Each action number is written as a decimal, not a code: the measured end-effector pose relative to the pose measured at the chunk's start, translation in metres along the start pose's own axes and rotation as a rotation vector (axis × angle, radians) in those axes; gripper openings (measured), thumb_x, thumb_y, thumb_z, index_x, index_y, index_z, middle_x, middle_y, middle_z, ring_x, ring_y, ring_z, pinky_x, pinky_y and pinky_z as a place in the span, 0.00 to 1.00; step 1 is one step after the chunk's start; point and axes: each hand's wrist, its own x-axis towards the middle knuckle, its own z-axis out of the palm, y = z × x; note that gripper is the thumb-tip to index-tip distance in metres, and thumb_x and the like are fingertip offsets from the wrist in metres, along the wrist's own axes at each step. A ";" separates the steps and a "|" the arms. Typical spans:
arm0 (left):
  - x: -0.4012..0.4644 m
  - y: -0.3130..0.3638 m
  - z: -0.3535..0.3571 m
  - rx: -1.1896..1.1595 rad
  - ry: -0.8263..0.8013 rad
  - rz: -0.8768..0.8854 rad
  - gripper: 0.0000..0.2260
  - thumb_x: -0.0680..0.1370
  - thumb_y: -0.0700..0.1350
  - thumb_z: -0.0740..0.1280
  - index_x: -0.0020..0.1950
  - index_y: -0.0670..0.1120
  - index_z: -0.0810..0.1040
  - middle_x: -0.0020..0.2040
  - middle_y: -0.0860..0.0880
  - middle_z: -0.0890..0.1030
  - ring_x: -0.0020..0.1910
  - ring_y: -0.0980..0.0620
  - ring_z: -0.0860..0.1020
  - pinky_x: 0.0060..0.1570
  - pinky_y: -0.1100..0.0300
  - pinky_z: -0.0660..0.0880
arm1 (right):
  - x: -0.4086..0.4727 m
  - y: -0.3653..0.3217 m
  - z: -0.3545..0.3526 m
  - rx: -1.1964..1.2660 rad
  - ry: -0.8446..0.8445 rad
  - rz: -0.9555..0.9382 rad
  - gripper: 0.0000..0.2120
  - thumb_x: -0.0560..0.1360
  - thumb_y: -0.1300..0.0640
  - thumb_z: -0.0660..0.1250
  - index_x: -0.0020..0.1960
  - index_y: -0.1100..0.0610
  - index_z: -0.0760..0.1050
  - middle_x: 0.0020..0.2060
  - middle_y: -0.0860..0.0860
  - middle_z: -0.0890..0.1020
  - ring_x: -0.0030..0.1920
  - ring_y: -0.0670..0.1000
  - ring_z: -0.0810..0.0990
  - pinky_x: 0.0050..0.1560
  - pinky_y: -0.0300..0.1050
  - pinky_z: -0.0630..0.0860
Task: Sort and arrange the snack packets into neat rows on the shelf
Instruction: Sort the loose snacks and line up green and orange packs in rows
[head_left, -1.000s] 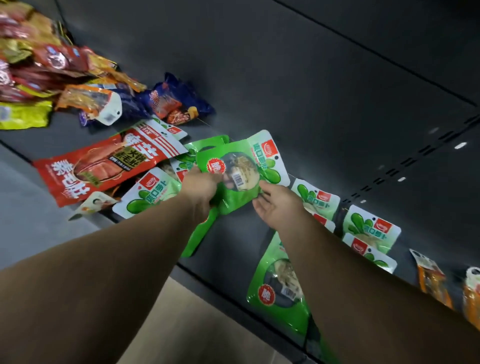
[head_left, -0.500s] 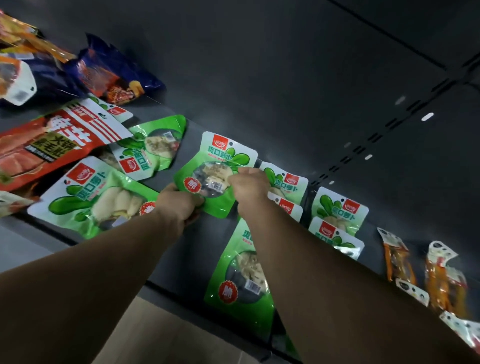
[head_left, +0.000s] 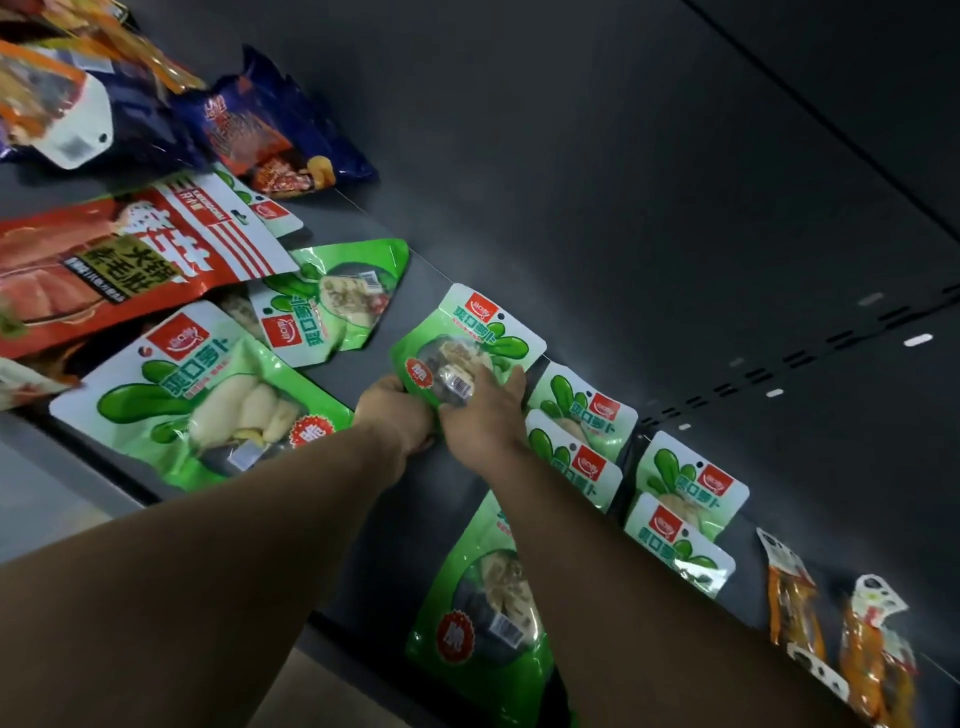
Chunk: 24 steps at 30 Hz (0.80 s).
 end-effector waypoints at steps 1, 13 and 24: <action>0.001 0.000 0.000 0.006 -0.001 -0.003 0.09 0.72 0.30 0.67 0.48 0.42 0.79 0.44 0.40 0.82 0.38 0.44 0.78 0.49 0.44 0.79 | 0.000 -0.001 0.001 -0.036 0.003 -0.034 0.30 0.78 0.57 0.61 0.77 0.53 0.55 0.76 0.55 0.43 0.75 0.58 0.54 0.71 0.46 0.60; 0.012 0.004 -0.015 0.210 0.128 0.085 0.05 0.70 0.37 0.70 0.45 0.44 0.80 0.43 0.41 0.83 0.43 0.42 0.82 0.49 0.45 0.80 | 0.003 0.002 0.013 -0.264 0.014 -0.154 0.29 0.78 0.58 0.60 0.76 0.51 0.55 0.77 0.54 0.45 0.77 0.56 0.45 0.75 0.52 0.53; 0.010 0.005 -0.027 0.269 0.151 0.113 0.05 0.70 0.37 0.68 0.46 0.42 0.77 0.43 0.40 0.83 0.45 0.41 0.82 0.49 0.43 0.79 | -0.002 0.005 0.005 -0.274 -0.036 -0.152 0.30 0.77 0.60 0.61 0.76 0.51 0.55 0.77 0.55 0.45 0.77 0.56 0.45 0.75 0.50 0.53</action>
